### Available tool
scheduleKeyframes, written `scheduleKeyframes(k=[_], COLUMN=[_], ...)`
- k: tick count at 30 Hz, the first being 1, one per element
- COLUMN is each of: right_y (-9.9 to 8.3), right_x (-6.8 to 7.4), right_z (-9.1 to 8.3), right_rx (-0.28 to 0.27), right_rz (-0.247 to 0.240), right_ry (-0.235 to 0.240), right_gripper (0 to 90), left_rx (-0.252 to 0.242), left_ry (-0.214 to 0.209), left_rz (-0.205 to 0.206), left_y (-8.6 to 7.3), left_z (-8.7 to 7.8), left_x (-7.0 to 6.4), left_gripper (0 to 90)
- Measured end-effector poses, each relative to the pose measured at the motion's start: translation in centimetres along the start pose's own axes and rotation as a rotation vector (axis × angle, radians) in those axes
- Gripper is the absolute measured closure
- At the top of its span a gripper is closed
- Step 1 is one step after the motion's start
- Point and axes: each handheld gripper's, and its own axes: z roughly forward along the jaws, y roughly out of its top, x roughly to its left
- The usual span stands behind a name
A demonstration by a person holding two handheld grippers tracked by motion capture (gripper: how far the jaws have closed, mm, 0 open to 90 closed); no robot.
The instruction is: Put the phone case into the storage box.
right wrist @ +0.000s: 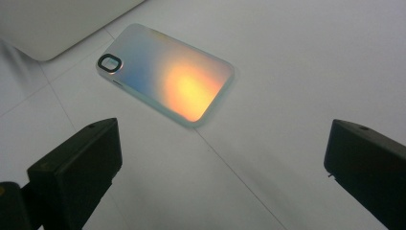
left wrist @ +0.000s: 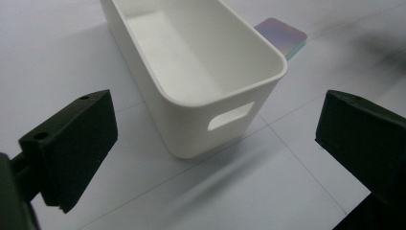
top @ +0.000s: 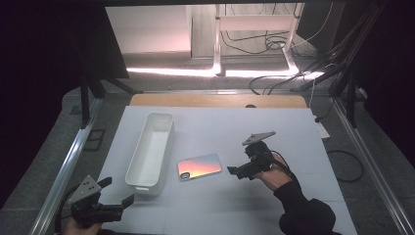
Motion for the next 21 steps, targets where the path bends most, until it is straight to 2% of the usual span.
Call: scheduleKeyframes(k=[12, 21], right_y=[0.6, 1.8], right_x=[-0.1, 0.4], right_z=[1.4, 3.0], right_rx=[0.026, 0.066], right_rz=[-0.011, -0.051], right_ry=[-0.007, -0.005], right_gripper=[0.0, 0.0], left_rx=[0.001, 0.001], left_ry=[-0.002, -0.003], left_rz=[0.0, 0.001], left_y=[0.0, 0.0], left_z=[0.0, 0.0], left_x=[0.0, 0.0], left_gripper=[1.3, 1.4])
